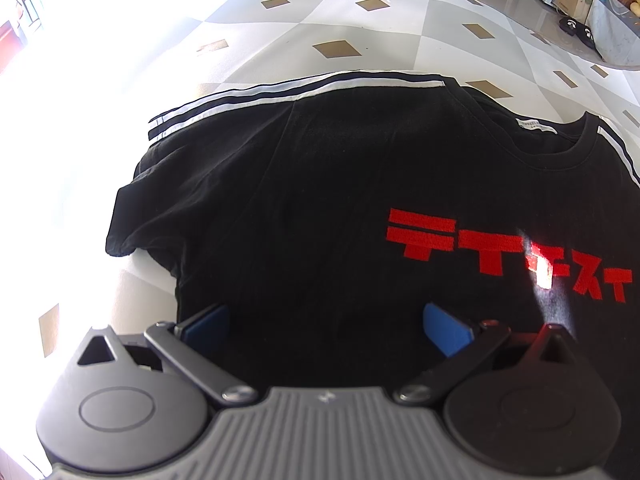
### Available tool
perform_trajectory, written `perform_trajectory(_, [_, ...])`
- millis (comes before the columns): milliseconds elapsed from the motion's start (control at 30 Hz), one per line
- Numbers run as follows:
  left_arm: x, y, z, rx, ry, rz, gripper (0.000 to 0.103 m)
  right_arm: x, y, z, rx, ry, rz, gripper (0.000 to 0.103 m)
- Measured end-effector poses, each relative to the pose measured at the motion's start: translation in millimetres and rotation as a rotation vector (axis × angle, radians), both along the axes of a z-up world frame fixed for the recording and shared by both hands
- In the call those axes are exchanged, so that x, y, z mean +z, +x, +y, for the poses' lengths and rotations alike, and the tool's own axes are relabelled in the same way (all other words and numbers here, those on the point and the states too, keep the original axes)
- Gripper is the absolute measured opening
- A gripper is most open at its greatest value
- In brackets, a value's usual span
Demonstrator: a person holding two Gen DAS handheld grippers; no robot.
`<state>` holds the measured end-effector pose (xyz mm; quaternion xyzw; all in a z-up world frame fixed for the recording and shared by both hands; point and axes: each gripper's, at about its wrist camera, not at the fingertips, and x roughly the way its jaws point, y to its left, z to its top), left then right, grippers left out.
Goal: Fold clothes
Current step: 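Lift and pull the held pants with the right tool over the T-shirt, then lower the pants onto the T-shirt and open the right tool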
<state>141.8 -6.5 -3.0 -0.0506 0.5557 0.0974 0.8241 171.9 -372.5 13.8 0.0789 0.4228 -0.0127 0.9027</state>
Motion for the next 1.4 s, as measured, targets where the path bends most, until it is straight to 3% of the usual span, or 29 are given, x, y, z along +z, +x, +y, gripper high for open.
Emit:
perform_trajectory(167, [1.4, -5.2, 1.6, 0.001, 0.001, -0.002, 0.103, 18.9, -5.2, 25.9, 0.092, -0.116, -0.093, 0.011])
perform_trajectory(333, [2.1, -1.9, -2.0, 0.001, 0.003, -0.006, 0.103, 32.1, -19.4, 74.9, 0.31, -0.251, -0.193, 0.011])
perform_trajectory(467, [2.7, -7.8, -6.2, 0.001, 0.003, -0.007, 0.103, 25.2, -29.6, 106.3, 0.484, -0.247, -0.181, 0.013])
perform_trajectory(567, [3.2, -23.9, -11.8, 0.001, 0.003, -0.007, 0.103, 19.8, -34.5, 119.0, 0.567, -0.203, -0.15, 0.026])
perform_trajectory(633, [3.5, -23.5, -13.9, 0.002, 0.003, -0.007, 0.103, 22.2, -35.8, 119.2, 0.582, -0.159, -0.146, 0.033])
perform_trajectory(833, [5.0, -22.6, -18.9, 0.004, 0.002, -0.008, 0.103, 28.0, -27.6, 107.1, 0.484, -0.09, -0.14, 0.038])
perform_trajectory(1000, [5.5, -23.0, -24.5, 0.0, 0.003, -0.011, 0.103, 11.7, -16.8, 97.1, 0.413, -0.06, -0.013, 0.041])
perform_trajectory(1133, [6.2, -17.4, -17.9, -0.002, 0.003, -0.013, 0.103, -6.6, -15.3, 100.0, 0.415, -0.1, 0.085, 0.044])
perform_trajectory(1400, [11.5, -10.3, 0.6, 0.038, 0.0, -0.015, 0.103, -9.8, -20.1, 112.6, 0.439, -0.154, 0.091, 0.059])
